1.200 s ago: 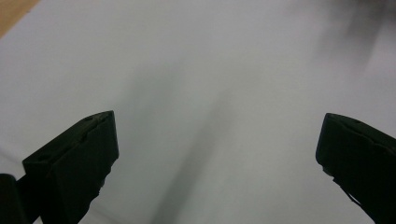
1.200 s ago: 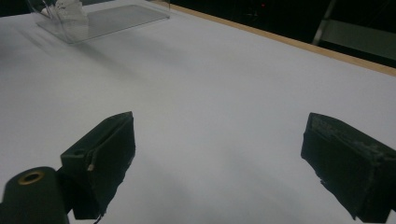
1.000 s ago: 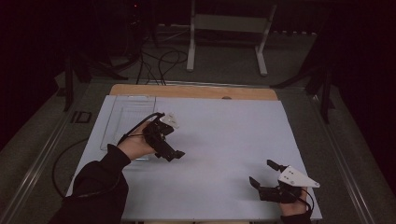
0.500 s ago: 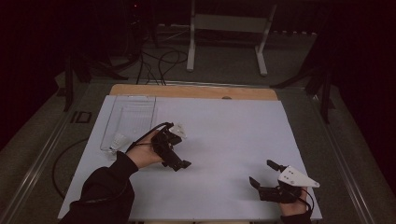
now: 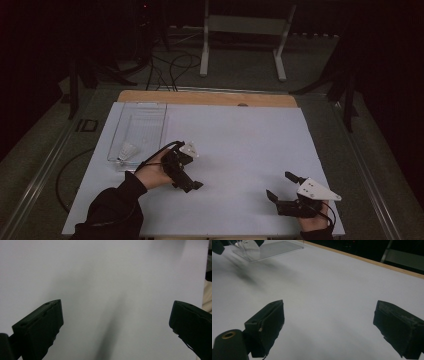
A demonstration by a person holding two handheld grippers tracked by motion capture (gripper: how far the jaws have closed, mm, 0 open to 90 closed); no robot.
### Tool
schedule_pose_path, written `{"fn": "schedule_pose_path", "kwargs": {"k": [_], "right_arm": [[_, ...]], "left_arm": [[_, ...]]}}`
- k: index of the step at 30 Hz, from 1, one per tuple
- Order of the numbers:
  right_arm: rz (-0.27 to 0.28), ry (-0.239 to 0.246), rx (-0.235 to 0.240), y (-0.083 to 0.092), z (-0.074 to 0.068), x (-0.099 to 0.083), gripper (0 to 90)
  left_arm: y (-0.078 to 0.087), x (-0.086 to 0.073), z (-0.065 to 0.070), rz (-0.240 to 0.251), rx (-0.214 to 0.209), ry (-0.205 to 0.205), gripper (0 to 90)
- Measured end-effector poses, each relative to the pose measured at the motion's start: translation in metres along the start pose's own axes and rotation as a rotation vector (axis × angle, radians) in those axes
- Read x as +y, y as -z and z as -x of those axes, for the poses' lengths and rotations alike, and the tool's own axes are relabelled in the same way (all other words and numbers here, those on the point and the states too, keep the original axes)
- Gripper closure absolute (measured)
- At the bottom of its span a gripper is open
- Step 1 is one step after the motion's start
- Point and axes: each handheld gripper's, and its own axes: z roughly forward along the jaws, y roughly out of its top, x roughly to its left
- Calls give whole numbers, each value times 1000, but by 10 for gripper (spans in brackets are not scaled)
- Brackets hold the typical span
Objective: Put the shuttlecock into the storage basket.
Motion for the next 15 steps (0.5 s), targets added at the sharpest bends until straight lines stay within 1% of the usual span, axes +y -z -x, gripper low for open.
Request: {"fn": "schedule_pose_path", "kwargs": {"k": [2,4,7,10,12,13,15], "right_arm": [[1,0,2,0,0,0,99],[-1,1,-1,0,0,0,99],[-2,1,1,0,0,0,99],[-3,1,2,0,0,0,99],[-3,0,3,0,0,0,99],[-3,0,3,0,0,0,99],[-4,0,2,0,0,0,99]], "left_arm": [[-1,-4,2,-1,-3,-4,1],[-2,-8,3,8,-5,5,1],[-2,-15,5,13,-8,2,1],[-4,-22,8,7,-15,-7,1],[-4,-24,9,14,-11,0,1],[-4,-30,10,16,-13,5,1],[-4,-34,11,16,-16,11,1]]}}
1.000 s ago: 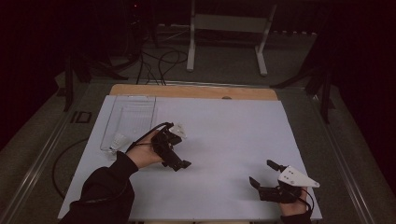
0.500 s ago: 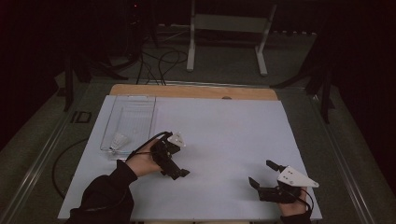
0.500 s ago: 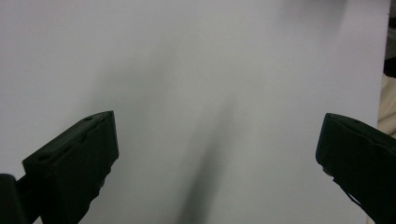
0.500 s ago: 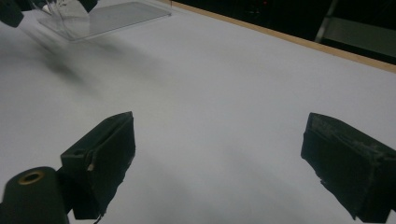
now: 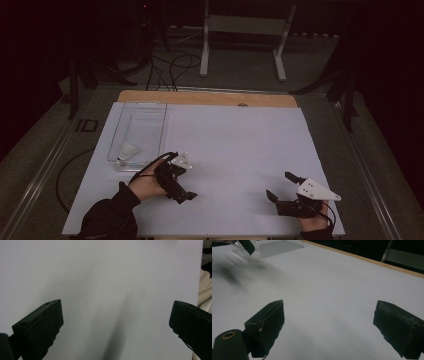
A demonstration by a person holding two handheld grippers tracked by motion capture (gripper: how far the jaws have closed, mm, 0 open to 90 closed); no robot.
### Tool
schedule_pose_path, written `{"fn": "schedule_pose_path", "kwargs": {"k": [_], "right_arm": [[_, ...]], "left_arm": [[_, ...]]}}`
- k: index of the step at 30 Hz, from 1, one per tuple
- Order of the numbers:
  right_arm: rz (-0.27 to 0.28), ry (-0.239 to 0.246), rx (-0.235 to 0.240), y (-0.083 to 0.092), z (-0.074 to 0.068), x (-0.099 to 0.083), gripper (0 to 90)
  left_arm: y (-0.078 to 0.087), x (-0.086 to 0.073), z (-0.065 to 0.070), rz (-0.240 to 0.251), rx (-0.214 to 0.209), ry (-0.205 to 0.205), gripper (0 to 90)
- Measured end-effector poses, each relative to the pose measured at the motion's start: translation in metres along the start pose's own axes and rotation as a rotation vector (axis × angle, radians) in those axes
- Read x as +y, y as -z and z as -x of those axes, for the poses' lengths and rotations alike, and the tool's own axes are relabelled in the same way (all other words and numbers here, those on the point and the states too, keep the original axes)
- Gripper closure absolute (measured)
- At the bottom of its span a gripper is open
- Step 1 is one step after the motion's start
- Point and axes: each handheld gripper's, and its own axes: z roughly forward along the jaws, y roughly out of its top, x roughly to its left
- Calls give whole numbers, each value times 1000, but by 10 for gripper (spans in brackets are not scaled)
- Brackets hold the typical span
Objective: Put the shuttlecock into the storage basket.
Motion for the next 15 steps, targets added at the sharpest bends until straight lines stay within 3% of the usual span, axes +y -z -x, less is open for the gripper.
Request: {"fn": "schedule_pose_path", "kwargs": {"k": [8,15], "right_arm": [[-3,0,3,-1,0,0,99],[-5,0,4,-1,0,-1,99]], "left_arm": [[2,-16,0,8,5,23,1],[3,-28,3,0,9,2,1]]}}
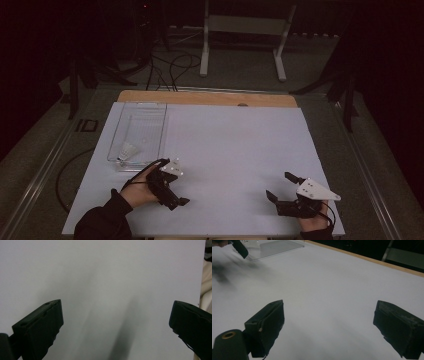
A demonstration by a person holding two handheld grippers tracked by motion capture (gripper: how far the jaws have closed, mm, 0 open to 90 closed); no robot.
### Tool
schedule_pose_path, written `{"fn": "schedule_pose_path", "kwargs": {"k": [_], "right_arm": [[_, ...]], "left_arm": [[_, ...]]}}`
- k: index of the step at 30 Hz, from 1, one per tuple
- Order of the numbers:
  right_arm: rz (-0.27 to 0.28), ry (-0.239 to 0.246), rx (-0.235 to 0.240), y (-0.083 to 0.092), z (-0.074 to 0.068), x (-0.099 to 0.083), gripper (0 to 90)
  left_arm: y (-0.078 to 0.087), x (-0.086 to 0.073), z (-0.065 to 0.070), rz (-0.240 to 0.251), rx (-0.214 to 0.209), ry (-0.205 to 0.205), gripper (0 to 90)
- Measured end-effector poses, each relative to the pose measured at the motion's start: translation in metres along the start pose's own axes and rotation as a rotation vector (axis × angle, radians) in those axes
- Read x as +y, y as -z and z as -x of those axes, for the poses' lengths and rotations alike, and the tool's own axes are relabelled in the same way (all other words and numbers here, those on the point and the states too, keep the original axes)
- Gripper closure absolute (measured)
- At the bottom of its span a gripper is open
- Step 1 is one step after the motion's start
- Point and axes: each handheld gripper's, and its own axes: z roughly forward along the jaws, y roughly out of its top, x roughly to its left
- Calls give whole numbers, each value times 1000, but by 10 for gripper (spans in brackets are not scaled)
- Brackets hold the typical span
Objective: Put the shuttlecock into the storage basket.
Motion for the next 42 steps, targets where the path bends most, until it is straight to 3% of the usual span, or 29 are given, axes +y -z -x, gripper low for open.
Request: {"fn": "schedule_pose_path", "kwargs": {"k": [18,42], "right_arm": [[-9,0,5,-1,-1,0,99],[-20,-1,13,-3,-1,-1,99]], "left_arm": [[10,-29,5,40,1,36,1],[22,-64,5,74,50,80,1]]}}
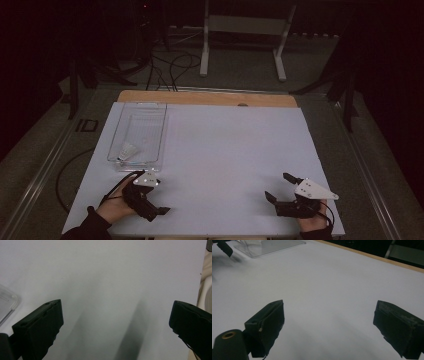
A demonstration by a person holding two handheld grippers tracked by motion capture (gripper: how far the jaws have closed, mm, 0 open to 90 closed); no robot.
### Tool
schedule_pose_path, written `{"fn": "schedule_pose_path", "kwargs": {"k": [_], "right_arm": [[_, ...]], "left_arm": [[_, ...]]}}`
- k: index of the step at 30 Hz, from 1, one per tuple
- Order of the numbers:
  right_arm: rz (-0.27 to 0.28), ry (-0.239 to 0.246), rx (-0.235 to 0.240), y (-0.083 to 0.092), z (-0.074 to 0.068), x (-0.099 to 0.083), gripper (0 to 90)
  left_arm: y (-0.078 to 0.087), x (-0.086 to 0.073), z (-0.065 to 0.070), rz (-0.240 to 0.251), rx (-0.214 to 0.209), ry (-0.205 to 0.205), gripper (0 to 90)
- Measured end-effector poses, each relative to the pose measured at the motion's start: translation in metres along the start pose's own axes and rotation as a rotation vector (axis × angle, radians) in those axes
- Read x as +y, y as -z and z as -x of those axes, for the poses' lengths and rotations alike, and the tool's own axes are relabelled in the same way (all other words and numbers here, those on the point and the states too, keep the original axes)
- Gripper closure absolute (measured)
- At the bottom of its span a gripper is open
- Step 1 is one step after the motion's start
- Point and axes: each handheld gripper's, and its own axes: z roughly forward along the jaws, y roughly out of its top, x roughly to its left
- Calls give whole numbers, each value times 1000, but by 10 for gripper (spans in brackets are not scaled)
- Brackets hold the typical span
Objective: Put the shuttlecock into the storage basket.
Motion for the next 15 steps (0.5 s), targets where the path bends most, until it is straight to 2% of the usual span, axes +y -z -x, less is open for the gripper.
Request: {"fn": "schedule_pose_path", "kwargs": {"k": [3,9,15], "right_arm": [[-1,-1,-1,0,0,0,99],[-2,3,-2,0,0,0,99],[-6,2,0,0,-1,0,99]], "left_arm": [[2,-4,-1,19,22,11,1],[3,-11,-1,29,23,33,1],[2,-14,1,44,60,53,1]]}}
